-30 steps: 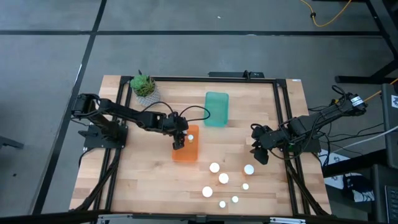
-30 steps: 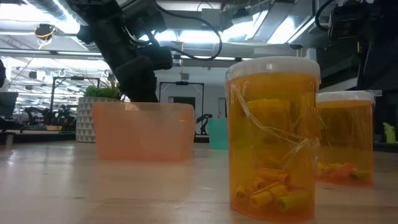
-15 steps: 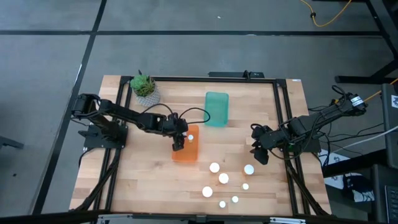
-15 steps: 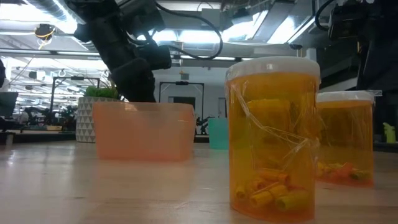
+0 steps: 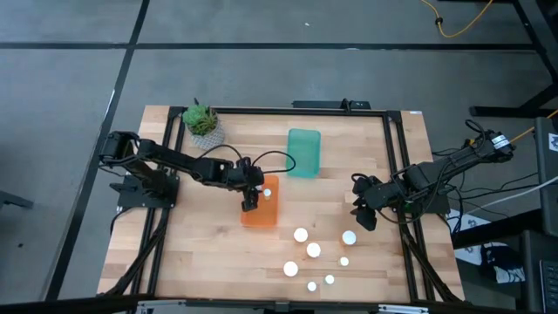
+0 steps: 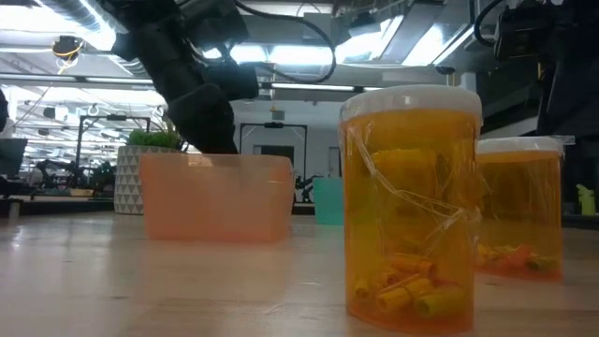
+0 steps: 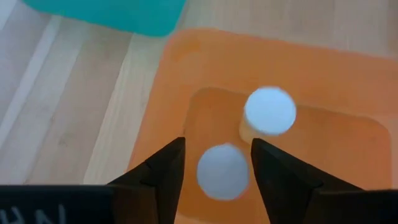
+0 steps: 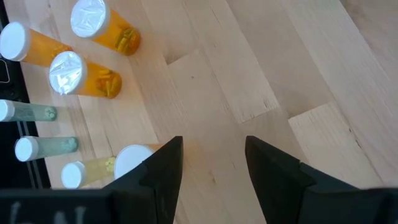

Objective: Pick and place medicine bottles into bin by pill shape (circle, oval)
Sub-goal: Put the small pink pill bottle into the orange bin, then put the small yellow pill bottle into the orange bin

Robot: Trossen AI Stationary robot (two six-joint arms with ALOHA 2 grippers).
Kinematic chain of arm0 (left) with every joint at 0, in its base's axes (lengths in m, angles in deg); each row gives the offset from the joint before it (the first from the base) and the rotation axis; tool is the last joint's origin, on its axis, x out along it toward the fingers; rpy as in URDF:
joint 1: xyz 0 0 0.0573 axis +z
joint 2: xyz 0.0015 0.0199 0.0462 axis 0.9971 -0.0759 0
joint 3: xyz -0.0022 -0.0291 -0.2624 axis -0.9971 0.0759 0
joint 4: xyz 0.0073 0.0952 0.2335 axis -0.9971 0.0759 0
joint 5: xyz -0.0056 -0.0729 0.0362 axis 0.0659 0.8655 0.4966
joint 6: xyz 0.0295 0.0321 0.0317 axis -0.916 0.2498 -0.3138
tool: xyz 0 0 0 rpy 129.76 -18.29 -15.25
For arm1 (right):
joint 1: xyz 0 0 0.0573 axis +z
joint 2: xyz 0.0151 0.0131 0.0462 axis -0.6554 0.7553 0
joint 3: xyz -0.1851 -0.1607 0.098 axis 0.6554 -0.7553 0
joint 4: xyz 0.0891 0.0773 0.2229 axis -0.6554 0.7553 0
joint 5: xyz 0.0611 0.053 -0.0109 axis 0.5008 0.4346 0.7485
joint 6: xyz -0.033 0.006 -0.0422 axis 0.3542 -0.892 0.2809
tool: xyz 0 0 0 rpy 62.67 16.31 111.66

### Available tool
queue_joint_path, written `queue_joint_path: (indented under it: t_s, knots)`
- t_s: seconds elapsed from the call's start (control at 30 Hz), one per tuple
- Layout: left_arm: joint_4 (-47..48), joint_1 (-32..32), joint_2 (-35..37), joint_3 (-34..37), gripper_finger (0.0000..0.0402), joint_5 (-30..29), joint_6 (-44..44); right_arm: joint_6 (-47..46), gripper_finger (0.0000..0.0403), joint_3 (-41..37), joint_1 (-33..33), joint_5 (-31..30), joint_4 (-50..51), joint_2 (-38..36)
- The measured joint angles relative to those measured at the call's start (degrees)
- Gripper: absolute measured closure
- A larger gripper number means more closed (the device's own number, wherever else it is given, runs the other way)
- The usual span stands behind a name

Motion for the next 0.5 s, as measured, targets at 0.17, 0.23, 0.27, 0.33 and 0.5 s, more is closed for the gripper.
queue_joint_path:
  t_s: [0.17, 0.23, 0.27, 0.33, 0.5]
  knots:
    - [7.47, 0.0, 0.89, -4.43, 0.0224, -0.01, -0.72, -0.04, 0.0226, 0.01, -0.01, 0.0, 0.07, 0.0]
    - [10.88, 0.0, 0.93, -6.81, 0.0224, -0.03, -0.83, -0.04, 0.0226, 0.0, 0.0, 0.0, 0.1, 0.02]
    - [12.7, -0.02, 0.89, -8.01, 0.0224, -0.01, -0.82, -0.04, 0.0226, -0.01, 0.01, 0.0, 0.11, 0.01]
    - [15.83, -0.31, 0.91, -10.65, 0.0224, -0.01, -0.48, -0.04, 0.0226, -0.01, 0.01, 0.0, 0.08, 0.01]
    - [20.27, -2.87, 0.91, -15.66, 0.0224, 0.65, 2.17, -0.02, 0.0226, 0.01, 0.01, 0.02, 0.06, 0.02]
